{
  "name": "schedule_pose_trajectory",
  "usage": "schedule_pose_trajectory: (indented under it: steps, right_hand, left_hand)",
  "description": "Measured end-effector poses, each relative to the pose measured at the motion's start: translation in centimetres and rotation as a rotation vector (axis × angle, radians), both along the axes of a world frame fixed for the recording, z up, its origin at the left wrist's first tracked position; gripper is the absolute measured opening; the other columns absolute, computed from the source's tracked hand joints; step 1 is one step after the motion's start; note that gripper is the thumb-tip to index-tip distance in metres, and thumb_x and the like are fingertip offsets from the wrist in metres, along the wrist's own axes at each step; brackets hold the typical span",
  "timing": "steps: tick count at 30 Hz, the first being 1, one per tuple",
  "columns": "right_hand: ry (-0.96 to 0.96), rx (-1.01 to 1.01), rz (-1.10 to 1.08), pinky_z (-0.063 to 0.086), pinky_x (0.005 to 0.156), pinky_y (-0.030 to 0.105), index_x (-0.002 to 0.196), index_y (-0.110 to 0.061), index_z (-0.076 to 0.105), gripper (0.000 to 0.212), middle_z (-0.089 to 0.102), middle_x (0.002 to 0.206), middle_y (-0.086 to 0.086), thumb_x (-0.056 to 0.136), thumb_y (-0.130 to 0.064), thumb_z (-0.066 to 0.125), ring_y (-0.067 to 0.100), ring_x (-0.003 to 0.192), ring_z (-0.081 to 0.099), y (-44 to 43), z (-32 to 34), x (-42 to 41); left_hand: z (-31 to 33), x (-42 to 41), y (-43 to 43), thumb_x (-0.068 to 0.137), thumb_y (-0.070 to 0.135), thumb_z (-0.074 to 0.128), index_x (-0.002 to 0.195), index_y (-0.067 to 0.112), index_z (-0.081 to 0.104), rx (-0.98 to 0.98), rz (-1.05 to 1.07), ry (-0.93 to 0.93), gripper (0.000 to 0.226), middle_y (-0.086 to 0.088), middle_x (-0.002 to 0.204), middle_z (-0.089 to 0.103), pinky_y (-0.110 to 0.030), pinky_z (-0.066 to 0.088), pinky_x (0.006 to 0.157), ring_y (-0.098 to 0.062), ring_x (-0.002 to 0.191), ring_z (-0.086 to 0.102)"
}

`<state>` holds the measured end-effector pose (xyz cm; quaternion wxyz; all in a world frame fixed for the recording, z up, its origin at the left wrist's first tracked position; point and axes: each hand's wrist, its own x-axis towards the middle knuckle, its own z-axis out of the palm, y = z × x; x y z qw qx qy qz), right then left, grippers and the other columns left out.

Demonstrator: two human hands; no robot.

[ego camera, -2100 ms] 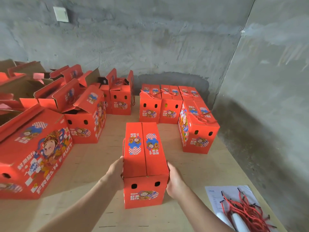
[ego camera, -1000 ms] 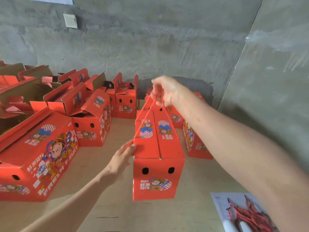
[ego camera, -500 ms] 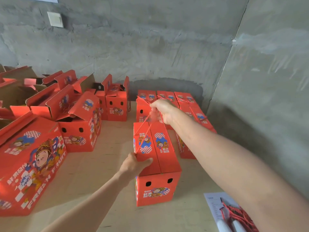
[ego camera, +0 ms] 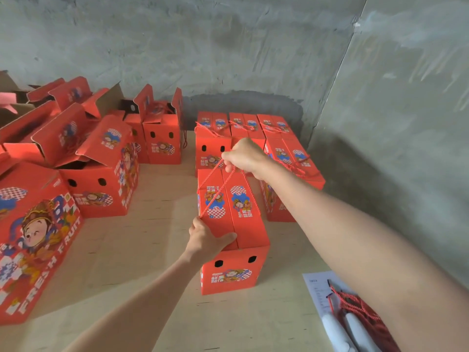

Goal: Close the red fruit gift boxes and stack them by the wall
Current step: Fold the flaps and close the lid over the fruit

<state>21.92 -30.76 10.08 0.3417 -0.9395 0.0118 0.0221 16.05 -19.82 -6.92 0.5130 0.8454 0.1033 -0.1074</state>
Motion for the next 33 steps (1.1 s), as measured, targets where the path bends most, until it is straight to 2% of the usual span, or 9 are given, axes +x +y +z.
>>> schedule_pose_trajectory:
  steps: [2, 4, 6, 7, 12, 14, 18, 29, 33]
  right_hand:
    - [-0.044, -0.483, 0.135, 0.029, 0.046, 0.025, 0.062, -0.009, 0.042, 0.036, 0.047, 0.063, 0.004, 0.093, -0.021, 0.054, 0.021, 0.058, 0.048, -0.5, -0.8, -0.8]
    - [-0.044, -0.660, 0.169, 0.046, 0.064, 0.031, 0.094, -0.004, 0.056, 0.028, 0.057, 0.097, 0.011, 0.093, -0.033, 0.056, 0.034, 0.098, 0.057, -0.8, -2.2, -2.1]
    - [-0.022, -0.622, 0.215, 0.036, 0.106, 0.048, 0.147, -0.015, 0.022, 0.077, 0.025, 0.152, 0.014, 0.087, -0.042, 0.063, 0.037, 0.140, 0.024, -1.3, -4.1, -3.7]
    - [0.013, -0.572, 0.286, 0.024, 0.113, 0.051, 0.152, -0.025, 0.005, 0.092, 0.004, 0.159, 0.009, 0.085, -0.044, 0.065, 0.034, 0.146, 0.008, -1.6, -5.1, -4.6]
    - [0.171, -0.563, 0.425, 0.006, 0.117, 0.053, 0.149, -0.042, -0.008, 0.089, -0.020, 0.158, 0.004, 0.090, -0.043, 0.059, 0.031, 0.146, -0.015, -3.4, -11.8, -9.1]
    - [0.006, -0.576, 0.384, -0.005, 0.116, 0.052, 0.148, -0.044, -0.010, 0.076, -0.026, 0.156, 0.006, 0.097, -0.040, 0.047, 0.034, 0.143, -0.024, -3.3, -14.5, -10.4]
    - [-0.141, -0.662, 0.379, -0.014, 0.112, 0.055, 0.147, -0.044, -0.012, 0.067, -0.027, 0.156, 0.009, 0.102, -0.031, 0.036, 0.038, 0.141, -0.026, -3.2, -16.9, -10.6]
    - [-0.029, -0.718, 0.141, -0.006, 0.111, 0.062, 0.152, -0.016, -0.010, 0.070, -0.016, 0.155, 0.027, 0.101, -0.029, 0.036, 0.053, 0.139, -0.014, -1.5, -16.9, -5.0]
    - [-0.079, -0.743, 0.109, -0.009, 0.110, 0.061, 0.151, -0.016, -0.011, 0.064, -0.017, 0.154, 0.027, 0.104, -0.036, 0.026, 0.052, 0.139, -0.015, -3.3, -18.0, -2.2]
  left_hand:
    - [0.0, 0.0, -0.1, 0.069, 0.041, 0.081, 0.130, 0.009, 0.028, 0.015, -0.010, -0.013, 0.087, -0.010, 0.130, 0.039, -0.036, 0.046, 0.089, -0.021, 0.107, 0.048]
    - [-0.1, -0.1, -0.1, 0.069, 0.043, 0.081, 0.129, 0.008, 0.029, 0.038, -0.010, -0.020, 0.087, -0.010, 0.130, 0.039, -0.034, 0.044, 0.087, -0.022, 0.107, 0.048]
    - [-0.2, -0.1, 0.0, 0.069, 0.044, 0.080, 0.131, 0.008, 0.029, 0.046, -0.012, -0.036, 0.088, -0.011, 0.132, 0.039, -0.035, 0.043, 0.091, -0.024, 0.115, 0.048]
    - [-0.2, -0.2, 0.1, 0.071, 0.043, 0.079, 0.135, 0.009, 0.026, 0.033, -0.025, -0.041, 0.090, -0.010, 0.133, 0.039, -0.036, 0.043, 0.094, -0.025, 0.118, 0.047]
    - [-0.8, -2.7, 2.8, 0.088, 0.025, 0.067, 0.144, 0.021, 0.020, -0.439, -0.139, -0.039, 0.073, 0.010, 0.130, 0.048, -0.029, 0.051, 0.090, -0.005, 0.109, 0.059]
    - [-1.7, -4.4, 3.5, 0.091, 0.028, 0.061, 0.145, 0.023, 0.029, -0.274, -0.037, -0.224, 0.063, 0.010, 0.131, 0.042, -0.031, 0.047, 0.094, -0.010, 0.115, 0.053]
    - [-1.9, -5.3, 3.2, 0.090, 0.009, 0.061, 0.114, 0.020, 0.067, 0.008, -0.004, -0.592, 0.027, 0.002, 0.102, 0.063, -0.015, 0.048, 0.072, -0.011, 0.086, 0.064]
    - [0.9, 2.6, -0.6, 0.092, 0.006, 0.051, 0.116, 0.011, 0.064, 0.245, -0.058, -0.405, 0.028, -0.010, 0.106, 0.070, -0.022, 0.033, 0.067, -0.030, 0.098, 0.061]
    - [0.4, 5.1, -2.3, 0.097, 0.011, 0.047, 0.134, 0.011, 0.053, 0.230, -0.079, -0.350, 0.038, -0.011, 0.128, 0.061, -0.028, 0.039, 0.097, -0.029, 0.120, 0.054]
